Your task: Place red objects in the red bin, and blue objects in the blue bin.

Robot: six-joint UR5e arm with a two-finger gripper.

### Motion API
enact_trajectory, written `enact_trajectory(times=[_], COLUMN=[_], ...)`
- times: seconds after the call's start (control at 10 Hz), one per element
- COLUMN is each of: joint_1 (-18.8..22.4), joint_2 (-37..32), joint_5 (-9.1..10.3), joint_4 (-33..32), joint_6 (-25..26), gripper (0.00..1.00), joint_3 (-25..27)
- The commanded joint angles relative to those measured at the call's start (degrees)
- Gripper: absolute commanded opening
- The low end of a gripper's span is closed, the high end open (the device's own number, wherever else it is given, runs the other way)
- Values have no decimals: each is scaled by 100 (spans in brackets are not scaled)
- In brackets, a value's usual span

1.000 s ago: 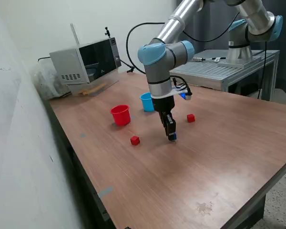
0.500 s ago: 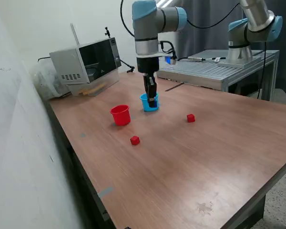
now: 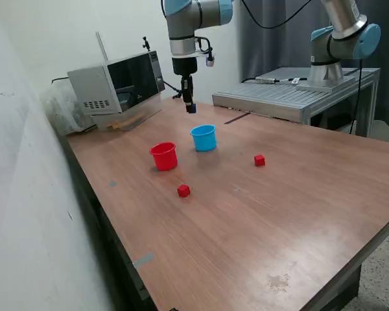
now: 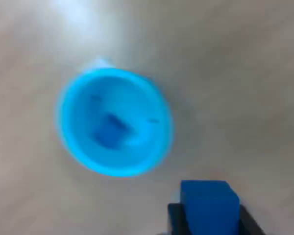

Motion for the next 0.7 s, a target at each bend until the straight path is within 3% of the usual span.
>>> enact_trajectory(times=[0.0,0.3,0.6], joint_1=[-546,-565,-451], joint_2=[-152,-196,-205], joint_5=[-60,-43,-34], joint_4=[140,88,-147], joint_6=[-230,-328,-328], gripper=[0,0,0], joint_3=[525,956,1001])
